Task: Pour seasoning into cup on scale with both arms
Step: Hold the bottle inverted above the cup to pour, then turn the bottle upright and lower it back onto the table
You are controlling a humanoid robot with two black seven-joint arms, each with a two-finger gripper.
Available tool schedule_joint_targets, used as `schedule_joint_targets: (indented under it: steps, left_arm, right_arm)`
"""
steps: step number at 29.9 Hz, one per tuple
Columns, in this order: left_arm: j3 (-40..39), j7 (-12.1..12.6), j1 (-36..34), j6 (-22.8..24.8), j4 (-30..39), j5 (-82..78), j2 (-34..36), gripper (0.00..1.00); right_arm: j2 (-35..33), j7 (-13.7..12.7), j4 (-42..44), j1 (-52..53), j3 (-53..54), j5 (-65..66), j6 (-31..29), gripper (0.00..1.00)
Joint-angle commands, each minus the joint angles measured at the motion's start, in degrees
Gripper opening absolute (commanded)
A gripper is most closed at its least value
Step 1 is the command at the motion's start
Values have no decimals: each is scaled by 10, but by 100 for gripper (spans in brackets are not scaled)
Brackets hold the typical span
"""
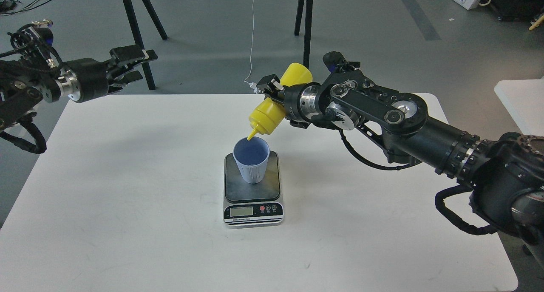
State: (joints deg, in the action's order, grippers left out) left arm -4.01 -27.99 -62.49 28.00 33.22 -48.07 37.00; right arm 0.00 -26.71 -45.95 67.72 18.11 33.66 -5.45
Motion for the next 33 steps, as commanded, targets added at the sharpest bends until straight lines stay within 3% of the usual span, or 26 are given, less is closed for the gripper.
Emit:
schedule_joint_targets:
  steps: [1,25,33]
  left_arm:
    - [0,0,1,0,0,0,-1,89]
    - [0,0,8,0,-1,1,-10,89]
    - [1,0,8,0,-1,0,-9,89]
  right_arm:
    - [0,1,0,6,-4,5,0,2]
    - [0,3,3,15,0,40,-13,2]
    - [0,-4,13,-7,174,-24,-12,2]
